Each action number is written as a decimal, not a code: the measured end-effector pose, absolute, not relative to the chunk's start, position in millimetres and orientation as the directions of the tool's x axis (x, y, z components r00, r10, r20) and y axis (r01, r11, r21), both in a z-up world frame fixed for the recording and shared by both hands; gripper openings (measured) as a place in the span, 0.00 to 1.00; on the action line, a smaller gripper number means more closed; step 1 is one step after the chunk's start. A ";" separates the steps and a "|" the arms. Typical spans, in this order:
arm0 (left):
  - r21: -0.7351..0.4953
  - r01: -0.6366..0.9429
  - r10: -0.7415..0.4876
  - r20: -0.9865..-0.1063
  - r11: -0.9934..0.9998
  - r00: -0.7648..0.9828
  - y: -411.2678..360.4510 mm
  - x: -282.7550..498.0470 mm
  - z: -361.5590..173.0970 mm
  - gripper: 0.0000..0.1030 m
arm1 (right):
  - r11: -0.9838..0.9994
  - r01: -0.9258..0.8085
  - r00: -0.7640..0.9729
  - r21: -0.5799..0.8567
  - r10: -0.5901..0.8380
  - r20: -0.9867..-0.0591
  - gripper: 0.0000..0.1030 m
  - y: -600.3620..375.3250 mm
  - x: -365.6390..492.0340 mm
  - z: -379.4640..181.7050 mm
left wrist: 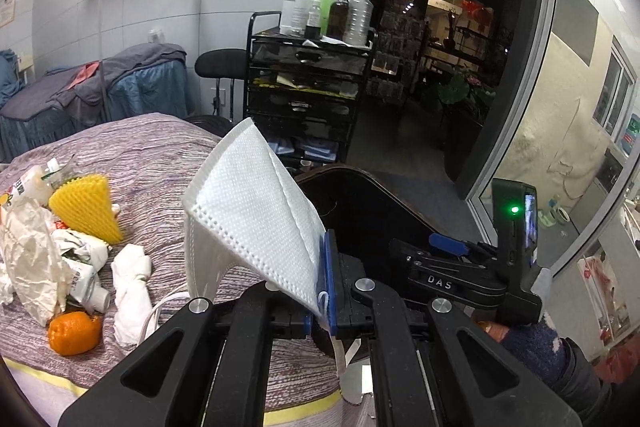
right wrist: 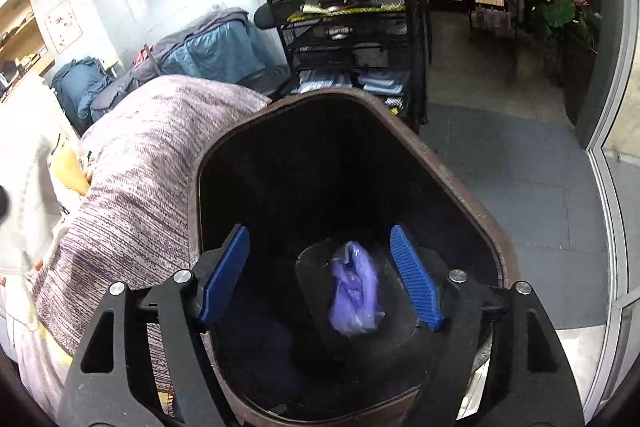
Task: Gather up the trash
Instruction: 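Carry the purple bag to the brown bin and release it with the right gripper, then lower the white mask into the bin and open the left gripper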
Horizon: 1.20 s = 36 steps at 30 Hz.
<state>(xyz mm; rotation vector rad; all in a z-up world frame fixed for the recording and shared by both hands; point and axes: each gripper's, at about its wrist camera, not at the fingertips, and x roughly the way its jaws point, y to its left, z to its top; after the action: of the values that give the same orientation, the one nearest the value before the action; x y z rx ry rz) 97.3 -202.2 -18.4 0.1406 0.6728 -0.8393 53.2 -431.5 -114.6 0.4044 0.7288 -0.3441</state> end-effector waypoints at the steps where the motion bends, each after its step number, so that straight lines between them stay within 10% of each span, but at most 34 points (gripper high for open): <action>1: -0.141 0.731 -0.643 -0.605 0.667 0.470 -205.9 98.1 -18.5 0.05 | 0.866 0.440 0.702 0.237 -0.167 -0.692 0.74 -432.1 50.8 -112.2; 36: -0.070 0.816 -0.566 -0.754 0.574 0.334 -326.7 114.7 -58.1 0.05 | 0.784 0.561 0.720 0.265 -0.304 -0.624 0.77 -468.7 3.2 -89.9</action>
<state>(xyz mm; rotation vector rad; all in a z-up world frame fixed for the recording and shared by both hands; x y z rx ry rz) 114.7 -326.7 -58.1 0.3494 0.8214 -0.9265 3.2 -468.7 -89.9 0.4630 0.5938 -0.4976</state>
